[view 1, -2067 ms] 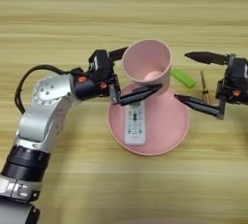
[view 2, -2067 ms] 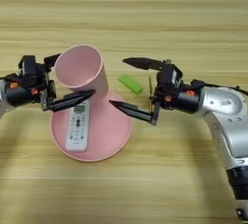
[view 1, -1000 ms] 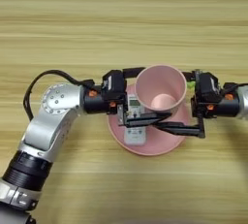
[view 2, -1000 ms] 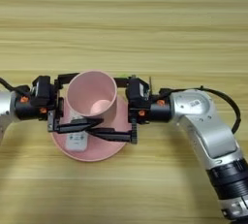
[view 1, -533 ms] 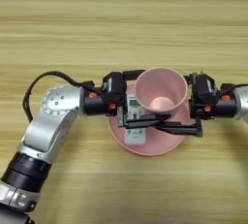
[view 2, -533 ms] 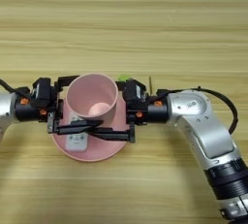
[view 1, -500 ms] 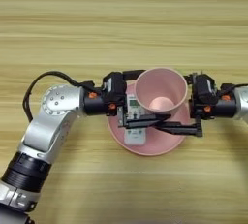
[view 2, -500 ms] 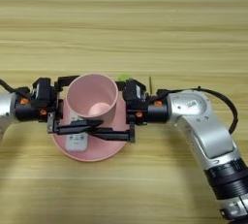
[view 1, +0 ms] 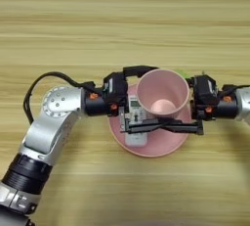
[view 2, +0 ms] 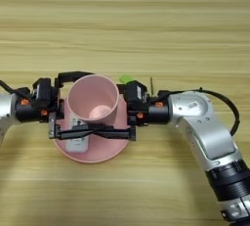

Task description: Move the objects on the table

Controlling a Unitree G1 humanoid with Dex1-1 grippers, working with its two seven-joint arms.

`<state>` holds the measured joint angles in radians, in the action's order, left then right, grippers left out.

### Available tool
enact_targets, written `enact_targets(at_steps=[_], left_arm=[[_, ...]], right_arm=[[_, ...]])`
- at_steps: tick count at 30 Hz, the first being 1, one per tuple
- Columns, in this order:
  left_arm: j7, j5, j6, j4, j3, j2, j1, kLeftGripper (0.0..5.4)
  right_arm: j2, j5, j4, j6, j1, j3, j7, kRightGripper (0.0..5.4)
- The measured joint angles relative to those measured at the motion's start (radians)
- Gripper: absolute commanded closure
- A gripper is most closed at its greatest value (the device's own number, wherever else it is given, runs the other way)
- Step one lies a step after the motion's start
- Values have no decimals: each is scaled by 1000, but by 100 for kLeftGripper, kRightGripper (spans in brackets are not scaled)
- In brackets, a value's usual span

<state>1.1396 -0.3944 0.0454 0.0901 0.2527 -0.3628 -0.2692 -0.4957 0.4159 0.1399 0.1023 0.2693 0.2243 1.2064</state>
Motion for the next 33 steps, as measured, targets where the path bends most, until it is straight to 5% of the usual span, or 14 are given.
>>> enact_targets(at_steps=[24,26,33], left_arm=[[-13,-9,-4,8,-43,-4,9,0],[-21,-39,-4,12,-67,-4,10,0],[-146,-48,-6,-14,-132,65,-37,0]], right_arm=[[70,30,-126,-49,36,-45,-8,132],[69,40,-147,-50,29,-89,-21,132],[86,41,-172,-53,-24,-135,-59,132]])
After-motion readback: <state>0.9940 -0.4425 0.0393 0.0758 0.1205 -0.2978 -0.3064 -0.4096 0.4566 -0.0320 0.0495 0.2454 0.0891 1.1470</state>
